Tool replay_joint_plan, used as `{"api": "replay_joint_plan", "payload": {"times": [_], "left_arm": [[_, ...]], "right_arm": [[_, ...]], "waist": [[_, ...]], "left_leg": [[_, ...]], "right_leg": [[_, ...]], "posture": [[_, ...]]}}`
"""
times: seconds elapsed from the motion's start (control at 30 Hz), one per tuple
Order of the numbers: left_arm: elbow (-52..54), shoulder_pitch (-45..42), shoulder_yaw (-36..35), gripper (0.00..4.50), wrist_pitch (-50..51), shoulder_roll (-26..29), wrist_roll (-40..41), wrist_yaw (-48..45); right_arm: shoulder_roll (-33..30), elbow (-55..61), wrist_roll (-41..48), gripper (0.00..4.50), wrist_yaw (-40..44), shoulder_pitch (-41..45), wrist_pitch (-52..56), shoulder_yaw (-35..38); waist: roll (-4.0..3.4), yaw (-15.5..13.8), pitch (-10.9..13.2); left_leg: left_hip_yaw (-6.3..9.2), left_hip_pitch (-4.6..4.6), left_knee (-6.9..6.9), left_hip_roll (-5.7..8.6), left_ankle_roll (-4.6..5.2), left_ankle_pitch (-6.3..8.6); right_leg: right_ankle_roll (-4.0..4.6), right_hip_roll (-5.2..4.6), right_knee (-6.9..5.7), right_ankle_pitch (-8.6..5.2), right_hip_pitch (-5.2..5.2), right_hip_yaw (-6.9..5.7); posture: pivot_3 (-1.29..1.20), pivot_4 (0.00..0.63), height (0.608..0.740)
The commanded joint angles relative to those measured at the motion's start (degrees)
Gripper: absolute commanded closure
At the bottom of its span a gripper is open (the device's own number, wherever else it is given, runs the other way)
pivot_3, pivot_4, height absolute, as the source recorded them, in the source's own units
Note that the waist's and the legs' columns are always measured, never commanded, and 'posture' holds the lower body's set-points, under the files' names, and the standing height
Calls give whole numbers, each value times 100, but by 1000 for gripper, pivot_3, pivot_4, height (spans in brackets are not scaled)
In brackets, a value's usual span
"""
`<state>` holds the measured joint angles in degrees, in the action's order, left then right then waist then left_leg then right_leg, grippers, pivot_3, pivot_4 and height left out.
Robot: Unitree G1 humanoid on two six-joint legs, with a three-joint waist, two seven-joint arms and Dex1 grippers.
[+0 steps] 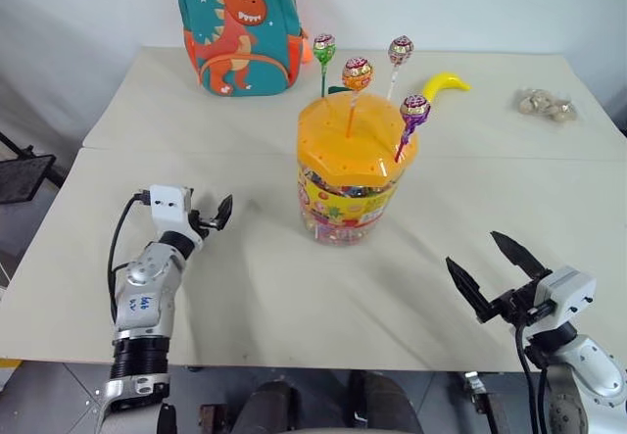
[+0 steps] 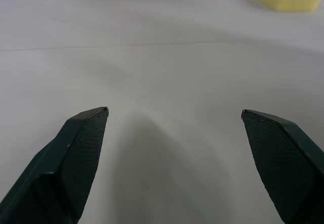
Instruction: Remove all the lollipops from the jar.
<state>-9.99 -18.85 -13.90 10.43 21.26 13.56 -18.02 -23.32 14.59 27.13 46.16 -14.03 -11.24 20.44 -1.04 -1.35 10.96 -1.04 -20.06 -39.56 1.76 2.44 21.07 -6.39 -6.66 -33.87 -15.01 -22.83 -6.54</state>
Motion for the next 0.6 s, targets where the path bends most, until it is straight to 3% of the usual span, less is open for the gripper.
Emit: {"api": "replay_joint_plan", "payload": {"times": [0.03,0.17,0.4,0.5,0.6], "left_arm": [[81,89,-118,27,-338,314,119,-503],[676,273,-677,27,0,882,1486,-2070],[1185,219,-1744,27,2193,2680,3701,-3666],[1265,449,-1839,27,2648,3131,3990,-4201],[1159,424,-1770,27,2405,3212,3815,-4583]], "right_arm": [[-265,146,413,0,290,80,2,155],[-578,243,1298,0,402,479,413,470],[-1447,750,3081,0,727,1155,1337,1345],[-1789,1001,3430,0,910,1162,1737,1488],[-1975,1006,3179,0,1322,1192,1725,1409]], "waist": [[0,0,0],[1,5,2],[-7,3,8],[-11,-3,8],[-7,-14,10]], "left_leg": [[0,0,0,0,0,0],[1,-2,-4,-2,0,0],[8,-16,-10,-12,-6,4],[8,-15,-7,-10,-4,5],[9,-14,-3,-10,-3,5]], "right_leg": [[0,-2,0,0,0,1],[1,-24,1,0,0,2],[15,-37,-7,-6,-18,-9],[15,-42,-5,-6,-16,-11],[15,-42,-1,-6,-12,-13]], "posture": [[0,150,740],[0,150,740],[0,150,740],[0,150,740],[0,150,740]]}}
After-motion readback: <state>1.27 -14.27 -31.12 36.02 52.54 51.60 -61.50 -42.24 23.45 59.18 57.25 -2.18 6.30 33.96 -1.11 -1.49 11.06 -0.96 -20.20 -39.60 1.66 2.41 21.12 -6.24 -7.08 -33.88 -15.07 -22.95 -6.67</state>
